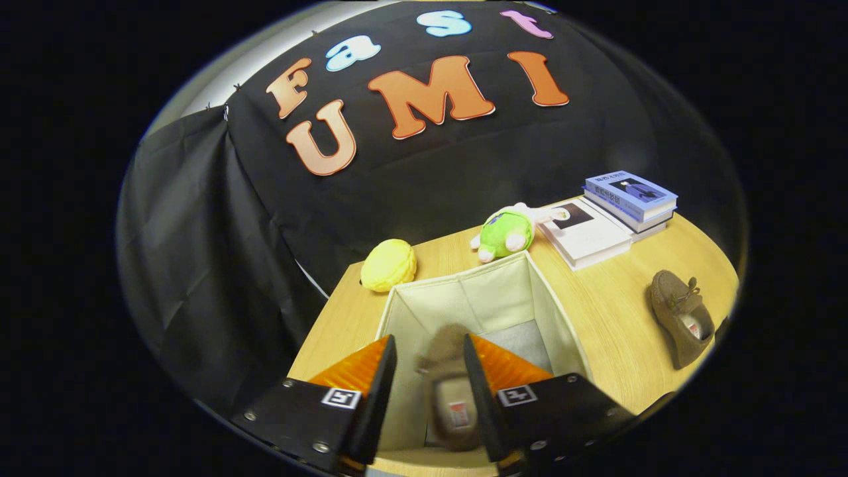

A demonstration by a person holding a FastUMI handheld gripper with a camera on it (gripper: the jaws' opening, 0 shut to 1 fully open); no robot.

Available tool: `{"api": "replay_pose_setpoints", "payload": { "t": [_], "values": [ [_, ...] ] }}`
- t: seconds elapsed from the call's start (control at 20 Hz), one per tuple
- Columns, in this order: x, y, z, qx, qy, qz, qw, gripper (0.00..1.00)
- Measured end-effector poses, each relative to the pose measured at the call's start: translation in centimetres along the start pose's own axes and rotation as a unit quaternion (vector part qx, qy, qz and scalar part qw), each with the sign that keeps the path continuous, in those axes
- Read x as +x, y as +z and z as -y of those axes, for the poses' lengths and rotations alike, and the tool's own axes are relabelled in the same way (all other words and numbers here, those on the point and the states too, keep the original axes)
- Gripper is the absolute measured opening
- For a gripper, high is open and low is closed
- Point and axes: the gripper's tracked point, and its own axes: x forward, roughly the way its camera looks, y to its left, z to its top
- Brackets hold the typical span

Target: Open the storage box then place both shoes into the box .Put the left shoe in first, then the right shoe, with the right side of both shoes facing outward in a uniform manner.

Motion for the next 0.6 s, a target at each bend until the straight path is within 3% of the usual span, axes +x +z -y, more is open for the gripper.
{"api": "replay_pose_setpoints", "payload": {
  "t": [0.1, 0.2, 0.6],
  "values": [
    [-0.3, 0.4, 0.7, -0.012, -0.008, 0.009, 1.000, 0.88],
    [-0.7, 0.5, 1.0, -0.013, -0.004, 0.010, 1.000, 0.99],
    [-2.7, 2.3, 7.6, -0.026, -0.029, 0.033, 0.999, 0.99]
  ]
}}
